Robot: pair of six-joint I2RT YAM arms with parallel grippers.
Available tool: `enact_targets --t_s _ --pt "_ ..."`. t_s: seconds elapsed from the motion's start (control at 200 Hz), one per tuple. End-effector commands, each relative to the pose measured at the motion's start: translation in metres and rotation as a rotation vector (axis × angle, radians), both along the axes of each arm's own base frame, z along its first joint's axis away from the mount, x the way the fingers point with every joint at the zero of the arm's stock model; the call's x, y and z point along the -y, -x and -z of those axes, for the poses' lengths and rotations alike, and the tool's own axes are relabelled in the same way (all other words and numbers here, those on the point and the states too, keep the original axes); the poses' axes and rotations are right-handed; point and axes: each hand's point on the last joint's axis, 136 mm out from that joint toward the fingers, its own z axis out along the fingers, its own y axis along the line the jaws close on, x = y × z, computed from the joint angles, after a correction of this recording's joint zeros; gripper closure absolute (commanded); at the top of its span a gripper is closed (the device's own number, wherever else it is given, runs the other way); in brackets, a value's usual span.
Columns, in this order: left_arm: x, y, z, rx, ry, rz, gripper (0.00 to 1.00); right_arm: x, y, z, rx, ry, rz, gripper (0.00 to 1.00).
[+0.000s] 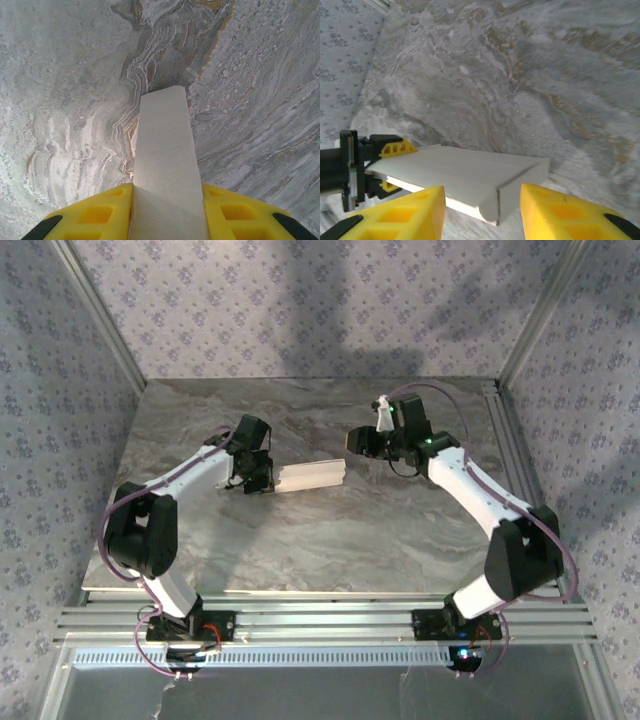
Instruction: Fold the paper box
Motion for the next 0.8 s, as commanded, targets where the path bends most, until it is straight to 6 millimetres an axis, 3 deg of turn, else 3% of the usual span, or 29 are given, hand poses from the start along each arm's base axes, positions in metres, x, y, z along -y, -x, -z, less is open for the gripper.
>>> enact_targets --t_s 0.0,0.19,0.365,0.565,0.795 --pt "-0.018 0.026 0.032 -0.145 -0.085 -0.005 0.88 -0.020 0.006 -0.003 -0.114 -0.126 -0.035 0.57" --pt "-0.019 0.024 0.032 -0.144 -0.086 -0.007 0.88 -0.012 0.017 0.017 -0.189 -0.039 0.029 0.60" --pt "-0.018 0.023 0.031 -0.144 -0.083 -0.003 0.88 -0.010 0.009 0.036 -0.226 -0.008 0.050 0.60" --pt "-0.018 0.024 0.031 -0.142 -0.083 -0.005 0.88 -0.021 0.006 0.037 -0.237 -0.021 0.055 0.59" --pt "-0.018 0.023 0.032 -0.145 -0.082 -0.008 0.89 -0.022 0.014 0.043 -0.233 -0.014 0.062 0.71"
